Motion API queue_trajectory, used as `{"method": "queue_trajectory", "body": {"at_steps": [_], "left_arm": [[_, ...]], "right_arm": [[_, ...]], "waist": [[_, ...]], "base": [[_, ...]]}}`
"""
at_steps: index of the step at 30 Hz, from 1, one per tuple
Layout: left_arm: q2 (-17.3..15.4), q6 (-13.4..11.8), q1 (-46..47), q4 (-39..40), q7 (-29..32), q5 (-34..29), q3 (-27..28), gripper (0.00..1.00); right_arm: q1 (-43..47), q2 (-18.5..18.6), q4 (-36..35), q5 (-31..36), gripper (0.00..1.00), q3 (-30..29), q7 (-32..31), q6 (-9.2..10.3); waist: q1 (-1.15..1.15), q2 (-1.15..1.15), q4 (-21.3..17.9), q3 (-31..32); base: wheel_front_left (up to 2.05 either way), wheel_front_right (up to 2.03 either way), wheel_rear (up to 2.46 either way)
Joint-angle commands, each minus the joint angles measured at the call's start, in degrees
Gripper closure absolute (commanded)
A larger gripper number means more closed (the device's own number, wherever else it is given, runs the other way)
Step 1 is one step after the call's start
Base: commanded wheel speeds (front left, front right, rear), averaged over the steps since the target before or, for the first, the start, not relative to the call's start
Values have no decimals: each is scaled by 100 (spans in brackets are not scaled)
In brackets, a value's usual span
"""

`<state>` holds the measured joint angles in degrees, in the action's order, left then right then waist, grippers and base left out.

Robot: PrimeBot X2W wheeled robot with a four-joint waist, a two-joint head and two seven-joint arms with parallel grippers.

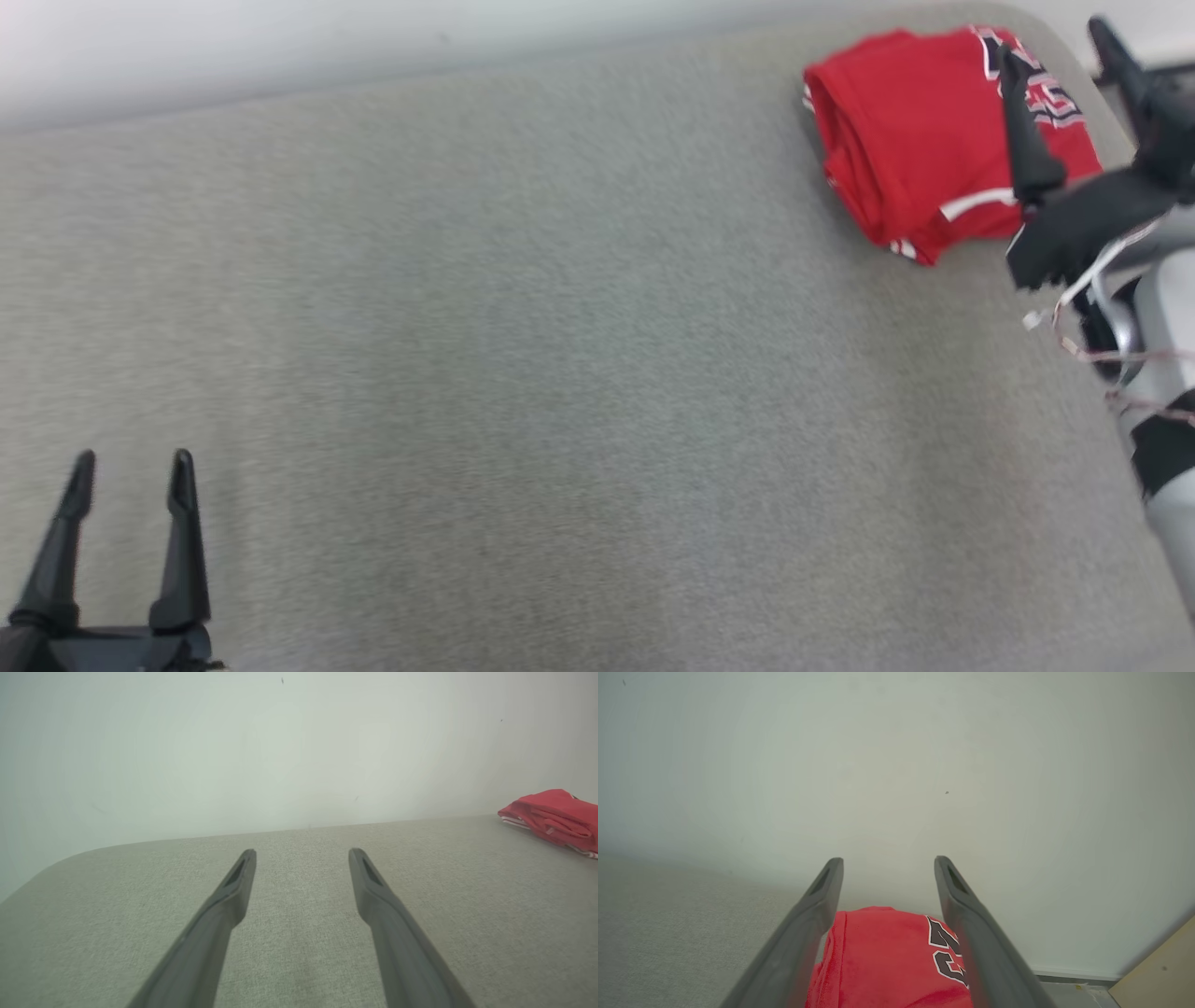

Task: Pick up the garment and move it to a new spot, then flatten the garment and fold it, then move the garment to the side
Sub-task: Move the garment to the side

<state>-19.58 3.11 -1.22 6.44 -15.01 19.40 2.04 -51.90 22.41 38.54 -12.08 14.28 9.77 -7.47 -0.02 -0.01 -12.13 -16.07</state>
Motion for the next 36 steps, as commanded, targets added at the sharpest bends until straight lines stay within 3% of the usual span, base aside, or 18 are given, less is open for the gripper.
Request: {"method": "queue_trajectory", "body": {"at_steps": [1,20,36], "left_arm": [[58,43,-91,-88,-16,-48,9,0],[591,279,-166,-926,-19,-274,119,0],[804,382,-251,-1224,-19,-489,42,0]], "right_arm": [[188,-33,-78,-94,0,-50,47,1],[2632,-995,-1097,-327,0,-845,334,1],[4660,-1579,-2320,-72,0,-1264,247,1]], "waist": [[2,1,435,454],[2,1,1244,1151],[2,1,1350,1587]], "base": [[0,0,0],[0,0,0],[0,0,0]]}}
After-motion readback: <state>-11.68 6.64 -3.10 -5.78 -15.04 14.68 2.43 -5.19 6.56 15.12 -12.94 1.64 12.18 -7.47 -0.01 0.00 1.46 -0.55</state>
